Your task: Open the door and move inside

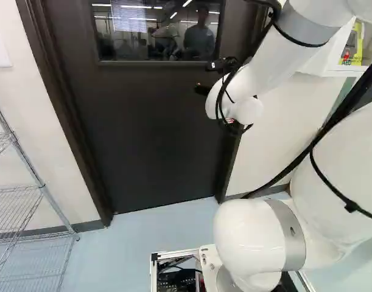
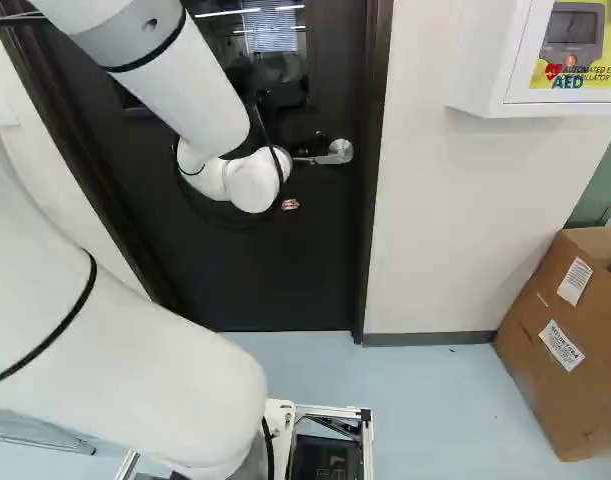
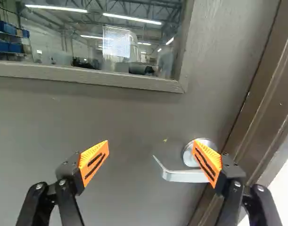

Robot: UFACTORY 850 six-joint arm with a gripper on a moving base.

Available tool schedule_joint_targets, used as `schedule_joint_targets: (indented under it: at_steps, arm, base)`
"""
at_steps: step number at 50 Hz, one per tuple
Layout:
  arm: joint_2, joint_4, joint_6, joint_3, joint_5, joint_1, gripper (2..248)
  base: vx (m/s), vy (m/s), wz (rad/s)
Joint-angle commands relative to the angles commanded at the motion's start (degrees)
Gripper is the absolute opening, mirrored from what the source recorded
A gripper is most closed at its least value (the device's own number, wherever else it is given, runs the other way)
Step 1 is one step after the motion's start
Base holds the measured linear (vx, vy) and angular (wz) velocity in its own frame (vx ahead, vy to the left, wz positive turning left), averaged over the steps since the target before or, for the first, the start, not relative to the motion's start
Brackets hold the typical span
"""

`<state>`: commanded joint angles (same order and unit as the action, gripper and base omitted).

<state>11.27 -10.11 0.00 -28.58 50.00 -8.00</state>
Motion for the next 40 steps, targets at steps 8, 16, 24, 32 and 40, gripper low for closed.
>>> schedule_joint_targets:
  at_steps: [8,16,24,32,40]
  arm:
    - [-1.1,-0.7,0.0,-1.0,0.0,-0.8,247]
    - [-2.4,-1.2,0.0,-2.2,0.0,-1.1,247]
    - [-3.9,-2.2,0.0,-3.5,0.0,-1.1,247]
    - [-5.3,-3.6,0.0,-4.9,0.0,-1.0,247]
    - [-6.4,-5.2,0.0,-5.9,0.0,-0.9,247]
  base:
    - [0.0,0.0,0.0]
    - [0.0,0.0,0.0]
    - [0.0,0.0,0.0]
    - [0.0,0.0,0.0]
    - [0.0,0.0,0.0]
